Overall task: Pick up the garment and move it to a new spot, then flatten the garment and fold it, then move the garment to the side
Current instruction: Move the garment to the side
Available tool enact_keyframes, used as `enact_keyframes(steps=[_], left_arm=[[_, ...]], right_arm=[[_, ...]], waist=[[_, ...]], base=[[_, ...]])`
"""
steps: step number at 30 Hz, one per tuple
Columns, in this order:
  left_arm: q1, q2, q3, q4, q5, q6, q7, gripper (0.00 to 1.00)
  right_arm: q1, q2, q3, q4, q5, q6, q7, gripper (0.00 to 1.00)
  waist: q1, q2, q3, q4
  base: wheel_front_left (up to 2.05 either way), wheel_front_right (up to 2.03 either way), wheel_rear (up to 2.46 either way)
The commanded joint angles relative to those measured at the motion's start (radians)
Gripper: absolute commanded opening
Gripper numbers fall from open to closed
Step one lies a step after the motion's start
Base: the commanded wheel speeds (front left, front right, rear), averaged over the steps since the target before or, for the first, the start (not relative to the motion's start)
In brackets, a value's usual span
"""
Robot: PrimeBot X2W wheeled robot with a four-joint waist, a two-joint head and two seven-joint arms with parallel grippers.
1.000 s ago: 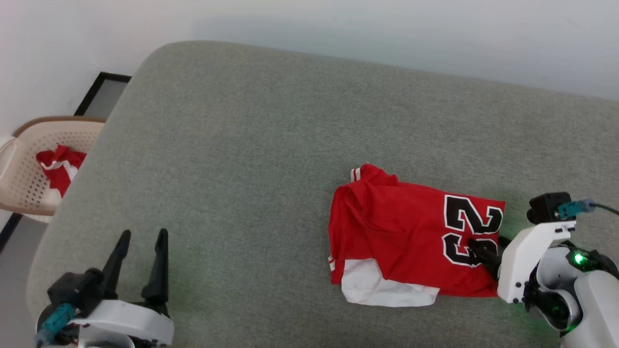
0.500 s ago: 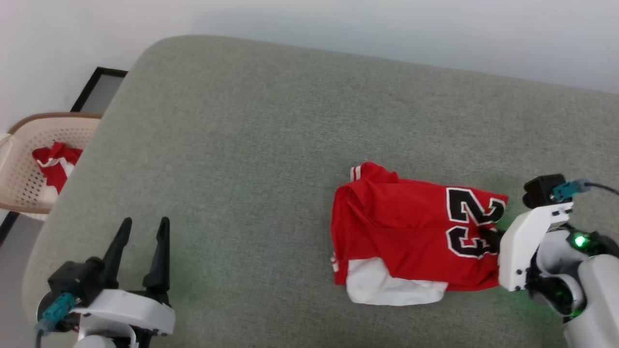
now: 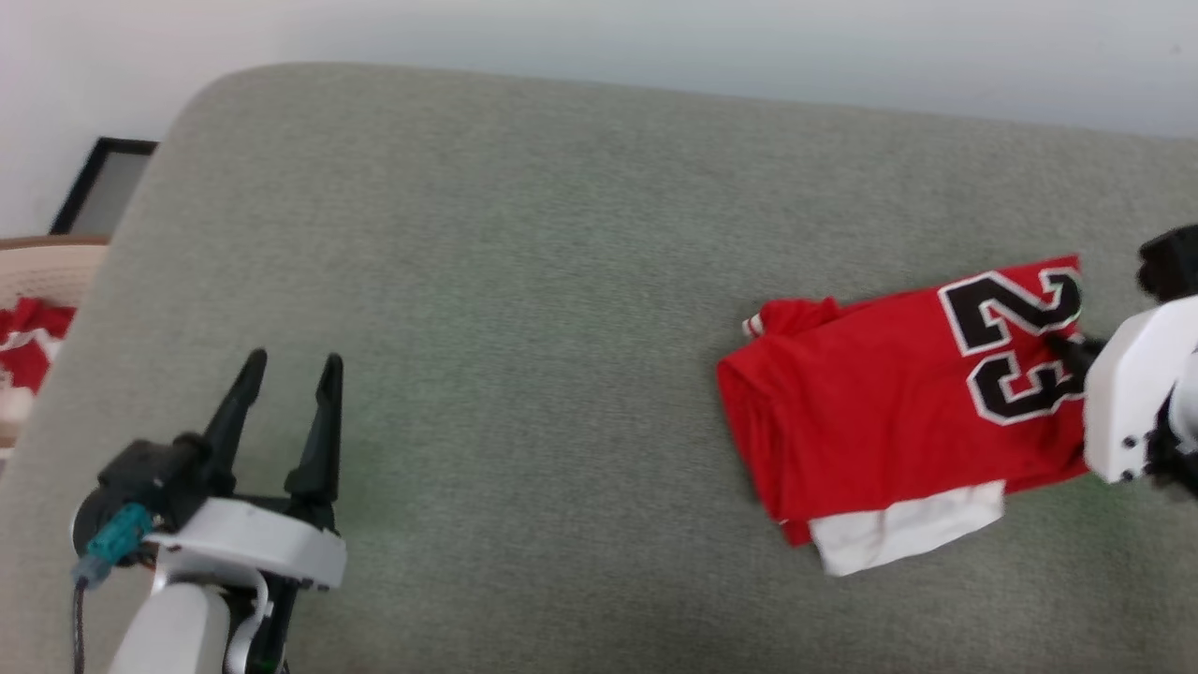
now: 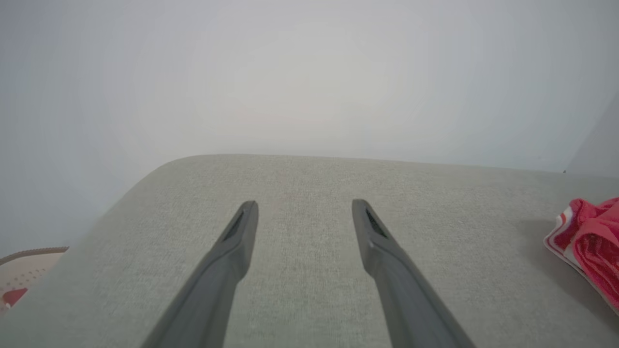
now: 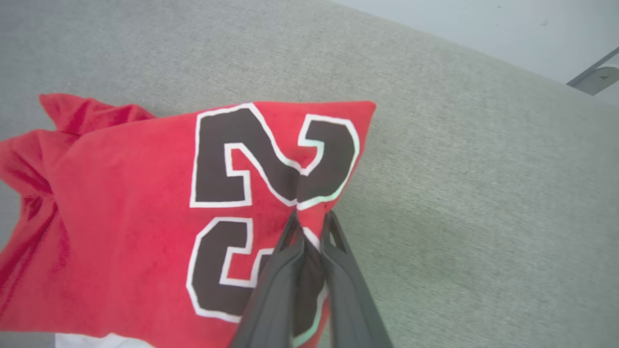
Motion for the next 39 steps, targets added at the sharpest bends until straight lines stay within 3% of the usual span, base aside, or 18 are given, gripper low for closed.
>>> enact_keyframes(steps=[1,13,24,39], left_arm=[[-0.019,0.004,-0.005,0.004,0.004,-0.003,-0.003,1.00],[-0.156,0.053,-0.101,0.013,-0.021,-0.004,-0.002,1.00],[-0.266,0.090,-0.180,0.015,-0.034,-0.004,-0.002,1.00],[-0.359,0.132,-0.256,0.026,-0.045,-0.004,-0.002,1.00]], right_arm=[[-0.014,-0.013,-0.007,-0.011,0.000,-0.002,0.004,0.00],[-0.120,-0.149,-0.051,0.001,0.024,-0.002,-0.017,0.00],[-0.232,-0.288,-0.018,0.153,-0.015,-0.002,-0.195,0.00],[-0.388,-0.377,0.062,0.408,-0.144,-0.002,-0.437,0.00]], waist=[[0.0000,0.0000,0.024,-0.033],[0.0000,0.0000,0.114,-0.166],[0.0000,0.0000,0.205,-0.261],[0.0000,0.0000,0.293,-0.325]], base=[[0.00,0.00,0.00],[0.00,0.00,0.00],[0.00,0.00,0.00],[0.00,0.00,0.00]])
